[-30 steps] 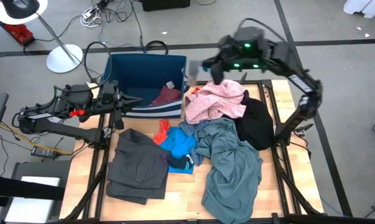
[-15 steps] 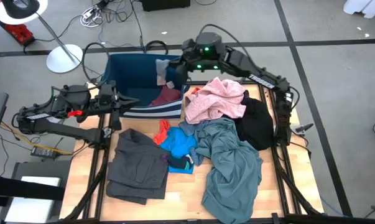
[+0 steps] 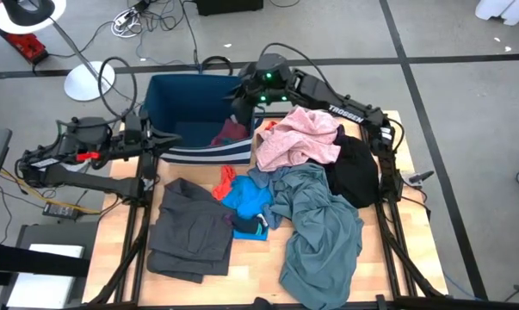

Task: Sort clothes
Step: Put the blue sock into the blue laundry bin

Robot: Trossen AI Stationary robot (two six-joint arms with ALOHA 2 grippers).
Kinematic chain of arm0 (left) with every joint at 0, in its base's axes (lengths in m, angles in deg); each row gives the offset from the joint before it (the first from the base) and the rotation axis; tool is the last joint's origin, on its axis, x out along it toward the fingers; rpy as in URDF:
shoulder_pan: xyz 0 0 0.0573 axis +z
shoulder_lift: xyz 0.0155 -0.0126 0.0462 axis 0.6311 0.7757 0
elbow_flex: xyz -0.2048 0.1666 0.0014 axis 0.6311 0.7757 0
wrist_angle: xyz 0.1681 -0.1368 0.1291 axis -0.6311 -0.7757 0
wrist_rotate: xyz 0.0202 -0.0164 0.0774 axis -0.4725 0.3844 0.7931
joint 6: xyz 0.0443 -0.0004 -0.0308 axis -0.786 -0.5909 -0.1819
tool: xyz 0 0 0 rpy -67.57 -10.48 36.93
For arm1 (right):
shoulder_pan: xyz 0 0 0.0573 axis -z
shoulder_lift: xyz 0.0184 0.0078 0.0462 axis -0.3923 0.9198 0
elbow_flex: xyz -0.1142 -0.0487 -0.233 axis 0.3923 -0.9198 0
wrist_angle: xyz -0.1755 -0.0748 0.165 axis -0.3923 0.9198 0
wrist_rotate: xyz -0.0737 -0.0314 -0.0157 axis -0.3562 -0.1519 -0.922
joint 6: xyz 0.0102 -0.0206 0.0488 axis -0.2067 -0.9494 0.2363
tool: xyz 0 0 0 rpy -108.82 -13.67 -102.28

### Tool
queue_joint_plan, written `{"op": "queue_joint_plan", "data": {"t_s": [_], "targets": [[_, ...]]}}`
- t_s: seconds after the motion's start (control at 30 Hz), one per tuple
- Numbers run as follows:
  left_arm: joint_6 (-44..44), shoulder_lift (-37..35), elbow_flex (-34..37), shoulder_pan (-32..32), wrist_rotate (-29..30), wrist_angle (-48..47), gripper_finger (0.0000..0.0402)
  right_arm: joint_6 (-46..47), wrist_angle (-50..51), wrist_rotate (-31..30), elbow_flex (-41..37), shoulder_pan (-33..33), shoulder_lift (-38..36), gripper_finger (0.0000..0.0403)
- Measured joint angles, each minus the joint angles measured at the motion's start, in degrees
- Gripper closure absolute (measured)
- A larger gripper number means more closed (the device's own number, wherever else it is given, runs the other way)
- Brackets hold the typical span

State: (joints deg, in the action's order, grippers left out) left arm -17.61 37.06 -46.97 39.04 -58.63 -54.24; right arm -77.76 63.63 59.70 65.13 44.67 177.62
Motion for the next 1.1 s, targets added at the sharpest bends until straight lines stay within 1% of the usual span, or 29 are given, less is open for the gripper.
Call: {"op": "queue_joint_plan", "data": {"t_s": [0.17,0.23,0.33,0.43,0.6,0.73,0.9,1.0,1.07,1.1], "targets": [[0.02,0.07,0.0,-0.01,0.0,-1.66,0.0387,-0.22,-0.31,-0.02,0.0,1.14,-3.86,0.0197],[0.02,0.07,0.0,-0.01,-0.02,-1.68,0.0387,-0.07,0.18,-0.04,0.02,1.58,-5.89,0.0193],[0.04,0.06,0.0,-0.01,-0.06,-1.7,0.0387,-0.08,4.74,-0.12,0.02,2.2,-9.5,0.0196],[0.05,0.16,0.0,-0.01,-0.83,-1.88,0.0387,-1.09,12.44,-0.44,0.02,2.66,-13.78,0.0205],[0.08,1.37,-0.04,-0.01,-2.13,-1.99,0.0387,-1.76,28.14,-6.66,0.02,2.34,-19.74,0.0223],[0.07,2.17,-0.04,-0.01,-2.21,-1.99,0.0387,0.37,38.16,-9.24,0.02,1.29,-23.26,0.0234],[0.2,2.34,-0.07,-0.01,-2.27,-1.77,0.0387,4.62,49.97,-9.38,0.0,-0.56,-25.1,0.0239],[0.66,2.35,-0.07,-0.01,-2.27,-1.77,0.0387,7.12,56.08,-10.93,-0.02,-2.26,-25.3,0.0239],[0.7,2.4,-0.07,-0.01,-2.27,-1.78,0.0387,8.25,58.73,-12.39,-0.08,-3.54,-25.26,0.0239],[0.7,2.38,-0.07,-0.01,-2.27,-1.77,0.0387,8.83,58.35,-12.99,-0.09,-4.28,-25.06,0.0239]]}}
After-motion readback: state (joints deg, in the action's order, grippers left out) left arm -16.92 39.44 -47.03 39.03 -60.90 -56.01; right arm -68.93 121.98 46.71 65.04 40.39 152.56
